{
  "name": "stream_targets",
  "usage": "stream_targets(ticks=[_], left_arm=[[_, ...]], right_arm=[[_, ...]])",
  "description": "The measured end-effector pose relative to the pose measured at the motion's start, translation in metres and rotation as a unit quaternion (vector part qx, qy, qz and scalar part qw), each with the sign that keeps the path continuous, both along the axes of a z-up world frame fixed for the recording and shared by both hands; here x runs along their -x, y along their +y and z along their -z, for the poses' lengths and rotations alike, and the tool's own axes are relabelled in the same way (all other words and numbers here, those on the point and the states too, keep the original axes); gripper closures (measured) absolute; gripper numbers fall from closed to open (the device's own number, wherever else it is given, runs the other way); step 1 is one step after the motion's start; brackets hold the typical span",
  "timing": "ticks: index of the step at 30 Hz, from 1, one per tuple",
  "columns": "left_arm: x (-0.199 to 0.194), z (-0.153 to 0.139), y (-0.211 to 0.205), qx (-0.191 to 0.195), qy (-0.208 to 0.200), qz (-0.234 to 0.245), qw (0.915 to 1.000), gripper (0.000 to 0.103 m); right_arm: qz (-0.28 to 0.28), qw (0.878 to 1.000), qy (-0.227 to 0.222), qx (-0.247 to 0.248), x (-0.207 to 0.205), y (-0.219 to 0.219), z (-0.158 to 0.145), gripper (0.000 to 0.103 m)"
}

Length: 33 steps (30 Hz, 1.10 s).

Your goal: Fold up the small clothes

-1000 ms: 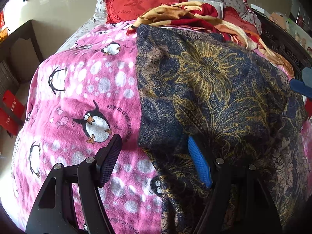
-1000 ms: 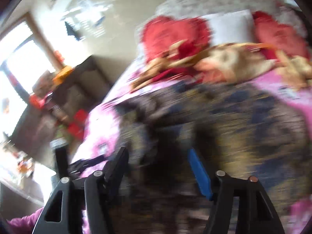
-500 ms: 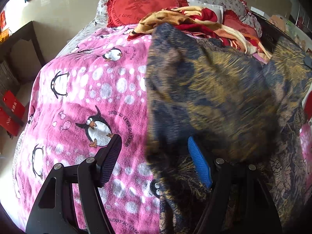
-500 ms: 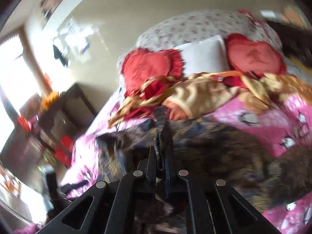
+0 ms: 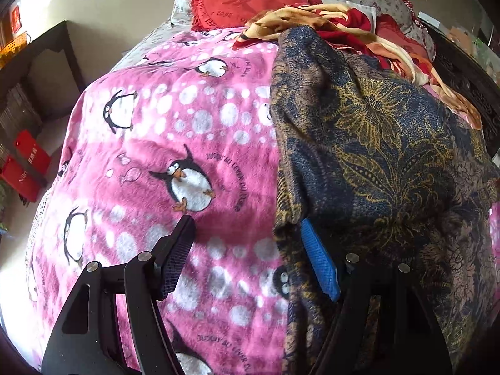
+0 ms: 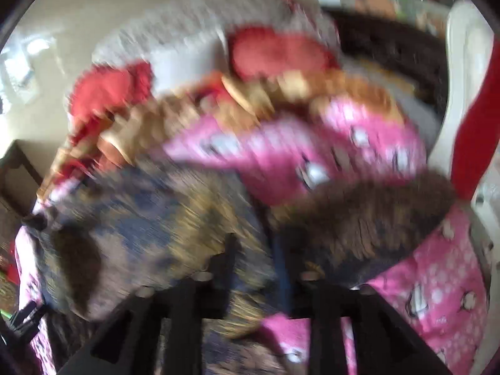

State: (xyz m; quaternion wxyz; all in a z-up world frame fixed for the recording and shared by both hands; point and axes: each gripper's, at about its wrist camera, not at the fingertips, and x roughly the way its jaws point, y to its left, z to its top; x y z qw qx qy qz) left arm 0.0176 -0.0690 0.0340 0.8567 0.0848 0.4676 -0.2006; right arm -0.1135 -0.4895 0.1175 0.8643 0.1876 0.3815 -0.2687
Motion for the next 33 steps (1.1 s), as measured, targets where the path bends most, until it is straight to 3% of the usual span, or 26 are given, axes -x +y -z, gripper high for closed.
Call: stream_targets(ticks=[1,2,3,6,9,12,13,14,16,20,25,29,30,32,33], left_arm=[[0.003,0.000,0.002,0.001,-0.003,-0.001,1.0000,0.032],[0.005,0.000,0.003,0.002,-0.004,0.000,1.0000,0.032],[0.006,0.001,0.003,0.002,-0.004,0.001,1.0000,0.032],[0.008,0.007,0.002,-0.009,-0.009,0.004,0.9999,0.032],[0.008,0.009,0.003,-0.003,-0.015,0.003,0.9999,0.032],[0.006,0.009,0.005,0.008,-0.015,0.006,0.9998,0.032],[0.004,0.008,0.006,0.014,-0.014,0.007,0.9998,0.032],[0.003,0.008,0.008,0.021,-0.013,0.008,0.9997,0.032],[0.000,0.006,0.013,0.040,-0.011,0.018,0.9990,0.032],[-0.002,-0.007,0.032,0.092,-0.017,0.023,0.9954,0.032],[-0.005,-0.030,0.044,0.105,-0.034,0.018,0.9937,0.032],[-0.006,-0.037,0.028,0.100,-0.040,0.029,0.9937,0.032],[-0.007,-0.038,0.025,0.100,-0.041,0.032,0.9936,0.032],[-0.009,-0.038,0.013,0.103,-0.042,0.037,0.9932,0.032],[-0.010,-0.037,0.008,0.103,-0.041,0.039,0.9931,0.032]], right_arm=[[-0.035,0.999,-0.025,-0.002,-0.008,0.017,-0.010,0.046],[-0.080,0.996,-0.041,-0.012,-0.020,0.033,-0.015,0.045],[-0.149,0.987,-0.056,-0.038,-0.040,0.055,-0.020,0.045],[-0.265,0.958,-0.073,-0.083,-0.090,0.108,-0.021,0.045],[-0.361,0.928,-0.069,-0.060,-0.151,0.174,-0.019,0.045],[-0.415,0.909,-0.040,-0.023,-0.196,0.223,0.000,0.045],[-0.431,0.902,-0.023,-0.003,-0.212,0.236,0.008,0.048],[-0.442,0.897,-0.011,0.015,-0.222,0.246,0.014,0.068],[-0.470,0.883,0.004,0.013,-0.237,0.257,0.024,0.097],[-0.491,0.871,-0.021,-0.019,-0.251,0.276,0.018,0.097],[-0.458,0.887,-0.029,-0.056,-0.287,0.288,0.039,0.098],[-0.435,0.897,-0.017,-0.081,-0.273,0.275,0.040,0.092],[-0.427,0.900,-0.024,-0.084,-0.256,0.263,0.030,0.087],[-0.399,0.914,-0.028,-0.062,-0.225,0.239,0.014,0.047],[-0.371,0.927,-0.029,-0.046,-0.204,0.220,0.008,0.042]])
